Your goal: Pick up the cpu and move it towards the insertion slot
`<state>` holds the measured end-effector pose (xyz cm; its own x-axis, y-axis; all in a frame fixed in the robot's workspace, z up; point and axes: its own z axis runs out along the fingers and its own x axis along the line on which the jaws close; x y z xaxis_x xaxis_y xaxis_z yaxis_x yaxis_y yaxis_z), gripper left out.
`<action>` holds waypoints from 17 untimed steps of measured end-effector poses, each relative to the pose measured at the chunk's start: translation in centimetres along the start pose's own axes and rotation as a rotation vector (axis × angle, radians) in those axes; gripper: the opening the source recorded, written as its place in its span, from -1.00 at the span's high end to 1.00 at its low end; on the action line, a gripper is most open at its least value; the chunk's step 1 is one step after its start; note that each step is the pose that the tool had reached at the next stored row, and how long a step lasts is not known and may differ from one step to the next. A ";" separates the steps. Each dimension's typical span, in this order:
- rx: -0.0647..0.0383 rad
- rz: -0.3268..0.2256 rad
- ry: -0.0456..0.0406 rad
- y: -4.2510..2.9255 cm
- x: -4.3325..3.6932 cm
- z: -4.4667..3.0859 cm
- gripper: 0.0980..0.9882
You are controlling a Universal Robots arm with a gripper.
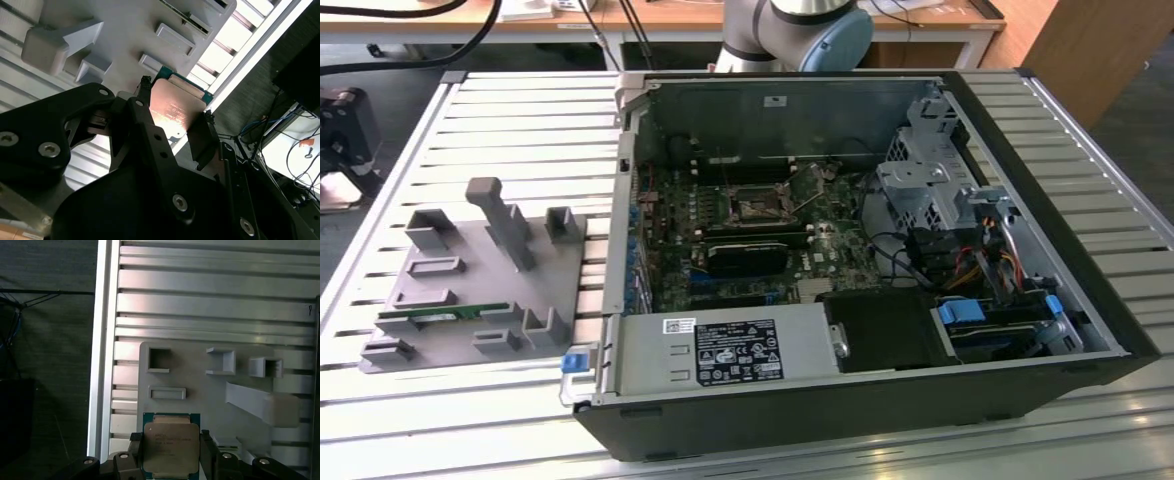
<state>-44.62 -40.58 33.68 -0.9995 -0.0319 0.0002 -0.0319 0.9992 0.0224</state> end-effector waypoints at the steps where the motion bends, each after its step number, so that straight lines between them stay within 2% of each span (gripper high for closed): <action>1: 0.000 0.000 0.0000 0.00 0.00 -0.05 0.00; 17: 0.000 0.000 0.0000 0.02 0.00 -0.92 0.00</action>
<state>-44.62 -40.58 34.60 -0.9995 -0.0320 0.0002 -0.0319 0.9992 0.0220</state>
